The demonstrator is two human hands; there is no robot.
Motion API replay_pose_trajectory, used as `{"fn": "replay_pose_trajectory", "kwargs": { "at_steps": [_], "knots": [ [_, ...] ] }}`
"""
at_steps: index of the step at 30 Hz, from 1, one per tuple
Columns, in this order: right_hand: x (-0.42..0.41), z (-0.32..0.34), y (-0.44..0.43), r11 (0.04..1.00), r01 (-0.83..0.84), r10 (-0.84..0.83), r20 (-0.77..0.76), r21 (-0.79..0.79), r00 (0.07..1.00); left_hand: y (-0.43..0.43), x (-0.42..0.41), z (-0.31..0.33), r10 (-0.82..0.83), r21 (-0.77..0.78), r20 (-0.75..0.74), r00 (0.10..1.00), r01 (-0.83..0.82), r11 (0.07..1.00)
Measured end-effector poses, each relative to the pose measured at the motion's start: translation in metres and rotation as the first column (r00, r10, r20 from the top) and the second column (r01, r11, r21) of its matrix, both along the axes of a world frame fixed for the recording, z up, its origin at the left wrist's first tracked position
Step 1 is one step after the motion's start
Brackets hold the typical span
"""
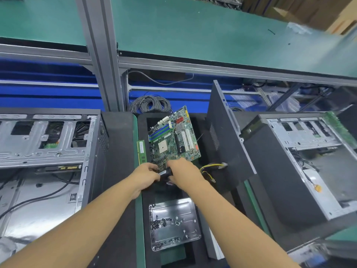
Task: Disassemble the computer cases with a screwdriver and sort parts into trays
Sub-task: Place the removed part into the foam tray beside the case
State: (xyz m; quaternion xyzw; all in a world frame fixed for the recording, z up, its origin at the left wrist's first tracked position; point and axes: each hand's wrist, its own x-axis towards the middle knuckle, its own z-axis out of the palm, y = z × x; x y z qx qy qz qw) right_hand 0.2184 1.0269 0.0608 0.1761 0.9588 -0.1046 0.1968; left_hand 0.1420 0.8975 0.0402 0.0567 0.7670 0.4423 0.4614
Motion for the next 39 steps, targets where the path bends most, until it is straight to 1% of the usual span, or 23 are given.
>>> {"fn": "replay_pose_trajectory", "kwargs": {
  "at_steps": [2,4,5,7,9,11,13,15,19,20,22,23,24,26,28,29,31,33,36,37,39],
  "knots": [
    [0.0,-0.008,-0.008,0.999,0.015,-0.016,0.034,0.043,0.999,0.0,-0.002,0.007,0.083,0.026,-0.036,0.996,-0.083,0.996],
    [-0.001,-0.017,-0.015,0.995,0.012,-0.017,0.046,0.103,0.999,-0.002,-0.005,0.014,0.119,0.053,-0.071,0.99,-0.116,0.992],
    [-0.003,-0.021,-0.02,0.991,0.0,-0.007,0.054,0.134,0.999,-0.003,-0.006,0.017,0.134,0.071,-0.07,0.988,-0.129,0.989],
    [-0.008,-0.029,-0.027,0.987,-0.013,-0.001,0.086,0.16,0.996,-0.007,-0.007,0.025,0.155,0.12,-0.015,0.988,-0.152,0.981],
    [-0.013,-0.035,-0.031,0.992,0.002,-0.022,0.155,0.126,0.988,-0.012,-0.01,0.029,0.137,0.156,0.04,0.99,-0.142,0.978],
    [-0.019,-0.042,-0.032,0.999,0.01,-0.023,0.257,0.052,0.966,-0.018,-0.012,0.03,0.115,0.17,0.039,0.993,-0.12,0.978],
    [-0.023,-0.052,-0.032,1.0,0.014,-0.008,0.338,-0.016,0.941,-0.024,-0.013,0.029,0.128,0.193,0.005,0.992,-0.126,0.973],
    [-0.023,-0.063,-0.033,0.999,0.019,-0.003,0.384,-0.037,0.923,-0.03,-0.014,0.028,0.117,0.198,-0.065,0.991,-0.102,0.975],
    [-0.019,-0.079,-0.037,0.998,-0.064,0.048,0.409,0.027,0.911,-0.044,-0.014,0.026,0.068,0.089,-0.159,0.985,-0.054,0.995],
    [-0.019,-0.08,-0.037,0.997,-0.073,0.053,0.406,0.035,0.912,-0.047,-0.015,0.025,0.038,0.035,-0.225,0.974,-0.031,0.999],
    [-0.019,-0.082,-0.036,0.997,-0.07,0.054,0.413,0.023,0.909,-0.052,-0.016,0.026,-0.073,-0.097,-0.361,0.93,0.04,0.995],
    [-0.018,-0.081,-0.035,0.998,-0.061,0.051,0.42,0.011,0.906,-0.053,-0.015,0.027,-0.097,-0.127,-0.37,0.924,0.053,0.991],
    [-0.017,-0.079,-0.034,0.999,-0.048,0.045,0.422,-0.003,0.905,-0.053,-0.015,0.027,-0.098,-0.121,-0.341,0.935,0.06,0.991],
    [-0.013,-0.075,-0.033,0.999,0.005,0.013,0.378,-0.048,0.926,-0.054,-0.01,0.028,-0.105,-0.109,-0.276,0.955,0.078,0.991],
    [-0.008,-0.068,-0.034,0.994,0.047,-0.02,0.26,-0.1,0.965,-0.054,-0.008,0.029,-0.157,-0.142,-0.298,0.942,0.119,0.983],
    [-0.005,-0.063,-0.035,0.992,0.054,-0.031,0.192,-0.112,0.981,-0.054,-0.008,0.029,-0.169,-0.16,-0.322,0.931,0.123,0.979],
    [-0.001,-0.054,-0.039,0.988,0.059,-0.047,0.082,-0.143,0.996,-0.056,-0.01,0.029,-0.24,-0.245,-0.417,0.877,0.146,0.959],
    [0.0,-0.042,-0.046,0.972,0.063,-0.061,0.019,-0.228,0.998,-0.06,-0.011,0.032,-0.283,-0.308,-0.482,0.829,0.142,0.941],
    [-0.001,-0.026,-0.061,0.916,0.128,-0.134,0.012,-0.38,0.991,-0.068,-0.01,0.04,-0.265,-0.273,-0.467,0.843,0.147,0.951],
    [-0.001,-0.023,-0.067,0.899,0.14,-0.14,0.03,-0.416,0.99,-0.073,-0.01,0.043,-0.267,-0.264,-0.481,0.835,0.152,0.952],
    [-0.001,-0.023,-0.082,0.874,0.128,-0.116,0.054,-0.47,0.992,-0.083,-0.008,0.049,-0.303,-0.261,-0.545,0.782,0.185,0.947]
  ]
}}
